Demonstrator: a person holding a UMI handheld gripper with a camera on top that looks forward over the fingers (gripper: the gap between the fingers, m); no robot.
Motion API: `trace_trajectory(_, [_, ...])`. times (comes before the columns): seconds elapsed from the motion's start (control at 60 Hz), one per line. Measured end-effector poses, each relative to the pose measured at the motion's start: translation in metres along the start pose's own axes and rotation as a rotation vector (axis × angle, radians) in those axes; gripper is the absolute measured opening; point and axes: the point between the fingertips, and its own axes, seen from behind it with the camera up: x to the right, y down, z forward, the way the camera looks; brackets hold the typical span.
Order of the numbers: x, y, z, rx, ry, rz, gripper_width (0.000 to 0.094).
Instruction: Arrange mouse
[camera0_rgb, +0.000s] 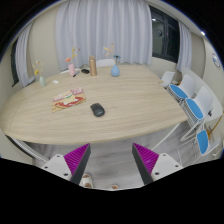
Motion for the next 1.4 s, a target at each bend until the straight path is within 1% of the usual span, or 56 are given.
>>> trace_trajectory(0.3, [-0.052, 0.002, 0.016, -0.019, -0.065, -0.053, 0.0862])
trace_trajectory(0.4, [-0.067, -0.007, 0.026, 0.001, -0.082, -0.070, 0.0861])
trace_trajectory(0.6, [-0.076, -0.037, 0.055, 0.061, -0.077, -0.103, 0.0862])
trace_trajectory(0.667, [-0.076, -0.045, 0.074, 0.084, -0.075, -0.108, 0.0861])
trace_trajectory(0.783, [-0.081, -0.055, 0.109, 0.094, -0.091, -0.126, 0.0863])
trace_trajectory(0.983, [-0.080, -0.074, 0.180, 0.122, -0.076, -0.114, 0.0860])
trace_trajectory(1.183, [-0.077, -0.078, 0.247, 0.087, -0.064, -0.115, 0.0860])
trace_trajectory(1.4, [-0.072, -0.093, 0.291, 0.067, -0.043, -0.125, 0.0858])
